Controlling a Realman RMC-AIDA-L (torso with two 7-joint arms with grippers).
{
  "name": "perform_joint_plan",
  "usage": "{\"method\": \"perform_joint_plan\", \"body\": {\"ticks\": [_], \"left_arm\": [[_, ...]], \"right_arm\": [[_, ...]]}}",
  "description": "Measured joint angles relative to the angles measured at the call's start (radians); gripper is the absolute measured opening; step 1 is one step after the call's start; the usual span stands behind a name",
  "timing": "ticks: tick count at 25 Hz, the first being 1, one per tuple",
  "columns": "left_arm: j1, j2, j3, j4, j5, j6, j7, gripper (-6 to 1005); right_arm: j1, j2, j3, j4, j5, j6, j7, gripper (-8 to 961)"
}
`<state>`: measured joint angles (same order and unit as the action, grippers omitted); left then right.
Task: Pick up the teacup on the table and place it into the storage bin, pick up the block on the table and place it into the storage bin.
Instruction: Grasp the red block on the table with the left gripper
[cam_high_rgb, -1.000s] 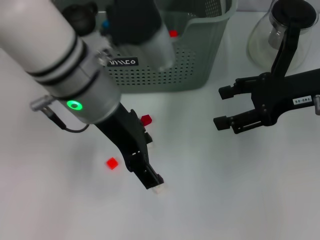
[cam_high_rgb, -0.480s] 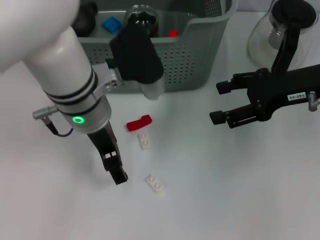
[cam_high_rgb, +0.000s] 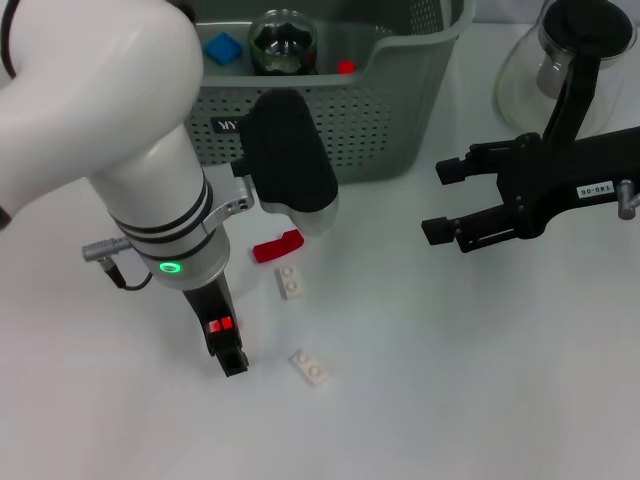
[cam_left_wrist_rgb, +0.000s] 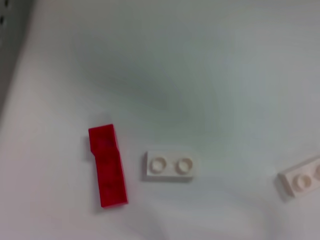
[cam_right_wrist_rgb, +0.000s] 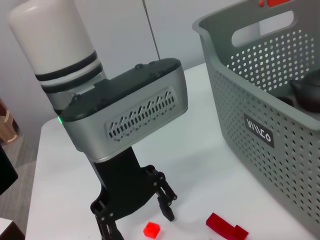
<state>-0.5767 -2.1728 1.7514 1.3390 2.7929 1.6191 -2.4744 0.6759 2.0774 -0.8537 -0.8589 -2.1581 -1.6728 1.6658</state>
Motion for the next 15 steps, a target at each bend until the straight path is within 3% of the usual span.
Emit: {"method": "perform_joint_plan", "body": {"ticks": [6,15], "left_arm": [[0.013,0.003,0.001,-0.001,0.002,-0.017,0.012,860],[0.017,0.002,0.002,-0.004,0.004,-0.032,0.015,504]], "right_arm": [[0.0,0.0,-0.001,0.0,0.0,0.001,0.0,927],[0.001,0.001,0.0,0.0,0.0,0.001,0.0,927]]}}
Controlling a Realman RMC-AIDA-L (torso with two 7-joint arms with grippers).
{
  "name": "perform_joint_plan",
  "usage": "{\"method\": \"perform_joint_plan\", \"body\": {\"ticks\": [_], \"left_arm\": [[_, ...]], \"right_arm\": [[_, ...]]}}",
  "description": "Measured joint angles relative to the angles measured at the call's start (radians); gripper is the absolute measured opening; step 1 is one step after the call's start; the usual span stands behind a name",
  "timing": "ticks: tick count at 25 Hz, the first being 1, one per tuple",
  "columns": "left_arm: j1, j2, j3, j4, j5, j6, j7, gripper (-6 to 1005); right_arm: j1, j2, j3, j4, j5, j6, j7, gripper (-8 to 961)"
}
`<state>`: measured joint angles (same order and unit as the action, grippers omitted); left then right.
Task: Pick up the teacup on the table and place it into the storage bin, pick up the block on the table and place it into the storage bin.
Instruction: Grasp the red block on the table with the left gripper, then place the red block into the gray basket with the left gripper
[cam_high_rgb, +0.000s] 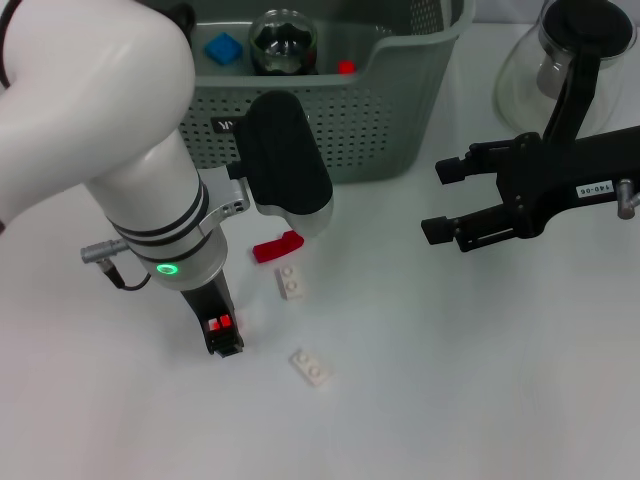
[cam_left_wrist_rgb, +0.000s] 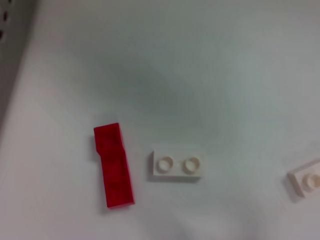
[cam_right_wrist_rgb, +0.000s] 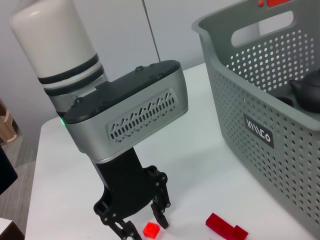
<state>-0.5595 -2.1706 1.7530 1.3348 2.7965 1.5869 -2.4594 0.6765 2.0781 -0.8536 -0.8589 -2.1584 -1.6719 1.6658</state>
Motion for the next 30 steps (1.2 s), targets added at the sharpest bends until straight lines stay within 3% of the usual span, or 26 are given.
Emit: {"method": "perform_joint_plan", "body": {"ticks": [2,10,15,17,22,25,26,27,30], "left_arm": [[0.002,0.0,0.001,-0.001,0.0,-0.005,0.001,434],[0.009,-0.002,-0.017,0.008,0.0,-0.015,0.008,339],[0.017,-0.002,-0.026,0.041,0.002,0.001,0.007,175],[0.019,-0.002,-0.034,0.054,0.001,0.009,0.006,185],[0.016,-0.003,-0.298,0.234,-0.156,0.169,0.003,209],[-0.022,0.003,-0.595,0.322,-0.32,0.296,0.003,224],[-0.033,0.007,-0.65,0.329,-0.34,0.313,0.005,229],[-0.066,0.018,-0.787,0.34,-0.395,0.363,0.009,234],[-0.138,0.068,-0.979,0.317,-0.444,0.397,0.008,248]], "right_arm": [[0.0,0.0,0.001,0.0,0.0,0.001,0.0,927],[0.0,0.0,0.002,0.0,0.0,0.001,0.0,927],[-0.002,-0.001,0.002,0.0,0.0,0.002,0.0,927],[-0.003,-0.001,0.002,0.0,0.0,0.002,0.0,927],[-0.006,-0.002,0.003,-0.003,0.0,-0.002,0.0,927],[-0.008,-0.004,0.004,-0.002,0.0,-0.005,0.002,927],[-0.008,-0.004,0.005,-0.001,0.0,-0.005,0.002,927],[-0.009,-0.004,0.005,0.0,0.0,-0.006,0.002,927],[-0.009,-0.004,0.007,0.0,0.0,-0.011,0.003,927]]}}
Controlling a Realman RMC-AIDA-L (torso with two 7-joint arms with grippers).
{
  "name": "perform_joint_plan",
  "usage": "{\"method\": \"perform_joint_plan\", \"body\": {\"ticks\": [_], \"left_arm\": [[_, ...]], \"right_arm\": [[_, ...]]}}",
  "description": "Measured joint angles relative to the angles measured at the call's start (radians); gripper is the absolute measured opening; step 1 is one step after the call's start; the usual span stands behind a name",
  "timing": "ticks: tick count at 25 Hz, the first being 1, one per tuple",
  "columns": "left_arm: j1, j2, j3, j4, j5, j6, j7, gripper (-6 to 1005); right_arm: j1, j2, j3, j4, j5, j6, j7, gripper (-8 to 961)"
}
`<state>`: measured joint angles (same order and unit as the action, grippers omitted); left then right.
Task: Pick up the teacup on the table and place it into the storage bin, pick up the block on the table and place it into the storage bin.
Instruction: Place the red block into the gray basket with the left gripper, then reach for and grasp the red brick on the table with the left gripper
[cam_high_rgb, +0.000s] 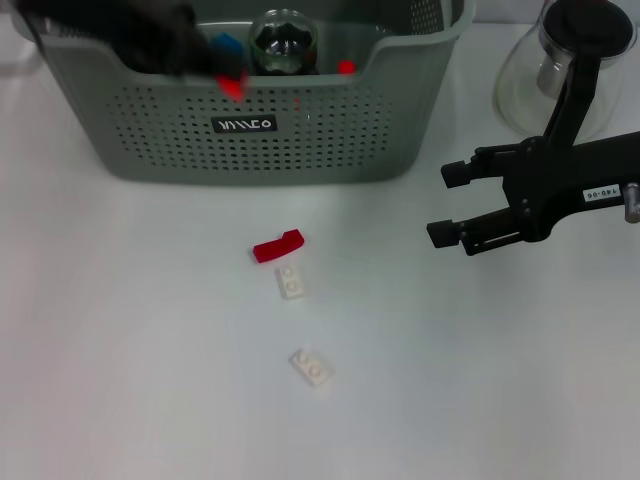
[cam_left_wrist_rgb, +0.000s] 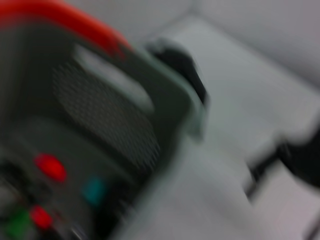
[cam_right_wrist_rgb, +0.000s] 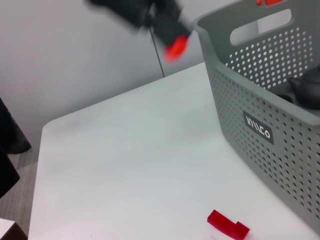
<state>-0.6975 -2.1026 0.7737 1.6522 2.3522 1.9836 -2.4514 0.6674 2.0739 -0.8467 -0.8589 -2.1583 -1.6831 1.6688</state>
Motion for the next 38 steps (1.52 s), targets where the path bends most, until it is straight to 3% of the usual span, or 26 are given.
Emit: {"method": "perform_joint_plan", "body": {"ticks": [4,7,10,12,16,19,21,24,25,26,27,29,31,34,38], "left_arm": [[-0.106,0.12,-0.089,-0.198,-0.039,-0.089,0.005,268],[-0.176,0.19,-0.087,-0.41,-0.051,-0.221,0.027,283],[-0.229,0.219,-0.067,-0.567,-0.046,-0.337,0.052,297],[-0.241,0.22,-0.047,-0.605,-0.045,-0.393,0.056,307],[-0.229,0.196,-0.004,-0.588,-0.032,-0.513,0.054,327],[-0.224,0.194,-0.002,-0.572,-0.02,-0.54,0.054,341],[-0.222,0.196,-0.007,-0.535,-0.029,-0.507,0.053,351],[-0.214,0.185,-0.01,-0.4,-0.061,-0.371,0.051,502],[-0.21,0.175,-0.01,-0.341,-0.068,-0.313,0.05,552],[-0.2,0.148,-0.005,-0.215,-0.082,-0.201,0.063,602],[-0.2,0.148,-0.005,-0.215,-0.082,-0.201,0.063,627],[-0.19,0.121,-0.001,-0.133,-0.103,-0.09,0.101,678],[-0.157,0.068,0.028,-0.067,-0.113,0.016,0.19,728],[-0.098,0.024,0.092,-0.049,-0.096,0.029,0.26,804],[0.024,-0.033,0.261,-0.042,-0.088,0.023,0.34,902]], "right_arm": [[-0.001,-0.001,0.002,-0.003,0.0,-0.001,-0.003,928],[0.001,-0.001,-0.001,-0.003,0.0,-0.001,-0.004,928],[0.007,-0.002,-0.005,-0.003,-0.005,-0.001,-0.002,928],[0.008,-0.003,-0.007,-0.004,-0.007,-0.003,0.002,928],[0.007,-0.005,-0.007,-0.008,-0.008,-0.008,0.004,928],[0.007,-0.008,-0.006,-0.005,-0.008,-0.008,0.003,928],[0.008,-0.011,-0.003,-0.003,-0.007,-0.008,0.0,928],[0.01,-0.012,0.001,-0.006,-0.004,-0.008,-0.002,928],[0.01,-0.012,0.001,-0.006,-0.004,-0.008,-0.002,928],[0.011,-0.012,0.001,-0.005,-0.004,-0.004,-0.001,928],[0.011,-0.012,0.001,-0.005,-0.004,-0.004,-0.001,928],[0.012,-0.012,0.002,-0.003,-0.003,0.0,0.001,928],[0.012,-0.012,0.004,-0.002,-0.003,0.006,0.004,928],[0.009,-0.011,0.008,-0.002,-0.002,0.01,0.005,928],[0.005,-0.009,0.02,-0.001,-0.001,0.013,0.009,928]]}}
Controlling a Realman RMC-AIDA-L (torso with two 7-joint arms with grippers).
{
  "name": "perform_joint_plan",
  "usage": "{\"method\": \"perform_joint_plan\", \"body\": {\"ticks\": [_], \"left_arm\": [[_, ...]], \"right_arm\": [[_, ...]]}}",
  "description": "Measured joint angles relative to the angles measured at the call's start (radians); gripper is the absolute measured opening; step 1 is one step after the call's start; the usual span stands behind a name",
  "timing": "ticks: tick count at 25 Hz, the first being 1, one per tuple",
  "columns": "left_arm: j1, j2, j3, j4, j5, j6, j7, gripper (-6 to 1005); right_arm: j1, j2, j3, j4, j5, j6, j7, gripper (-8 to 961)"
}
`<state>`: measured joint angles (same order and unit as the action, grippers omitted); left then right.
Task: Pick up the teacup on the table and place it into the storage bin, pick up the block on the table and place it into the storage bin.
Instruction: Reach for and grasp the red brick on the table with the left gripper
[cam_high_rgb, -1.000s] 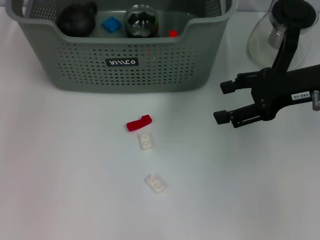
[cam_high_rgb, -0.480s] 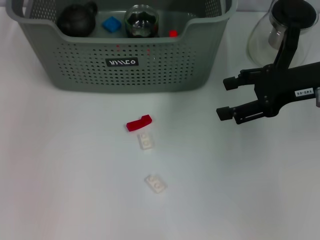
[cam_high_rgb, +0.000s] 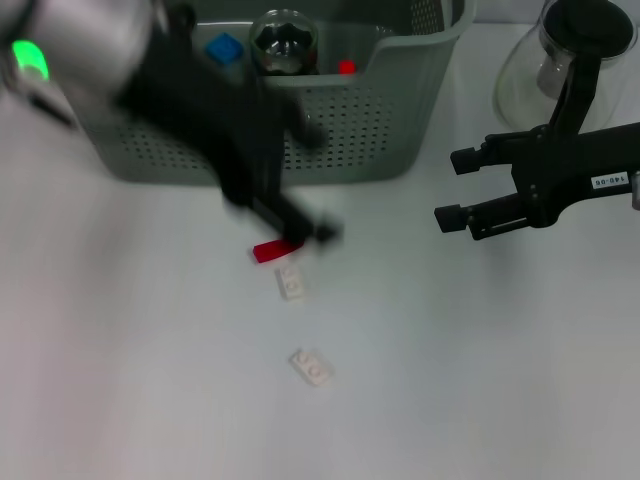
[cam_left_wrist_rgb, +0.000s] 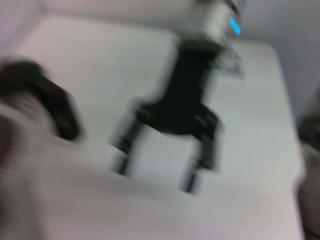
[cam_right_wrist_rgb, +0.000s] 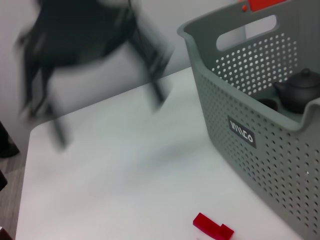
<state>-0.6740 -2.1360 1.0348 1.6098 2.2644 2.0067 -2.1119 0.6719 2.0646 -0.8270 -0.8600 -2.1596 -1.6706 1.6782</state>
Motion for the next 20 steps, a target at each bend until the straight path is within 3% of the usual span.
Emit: {"method": "perform_joint_plan", "body": {"ticks": [3,6,10,20], "left_arm": [[0.07,-0.028,0.152,0.001,0.051,-0.035,0.015,951],[0.102,-0.034,0.276,-0.053,0.131,-0.135,-0.01,950],[0.097,-0.034,0.356,-0.168,0.22,-0.266,-0.041,949],[0.019,-0.035,0.418,-0.395,0.411,-0.49,-0.157,947]], "right_arm": [[0.0,0.0,0.002,0.0,0.001,0.0,0.007,928],[0.003,-0.001,0.004,0.001,0.001,0.002,0.009,928],[0.006,-0.001,0.004,0.001,0.001,0.008,0.009,928],[0.008,0.002,0.003,0.001,0.001,0.011,0.012,928]]}}
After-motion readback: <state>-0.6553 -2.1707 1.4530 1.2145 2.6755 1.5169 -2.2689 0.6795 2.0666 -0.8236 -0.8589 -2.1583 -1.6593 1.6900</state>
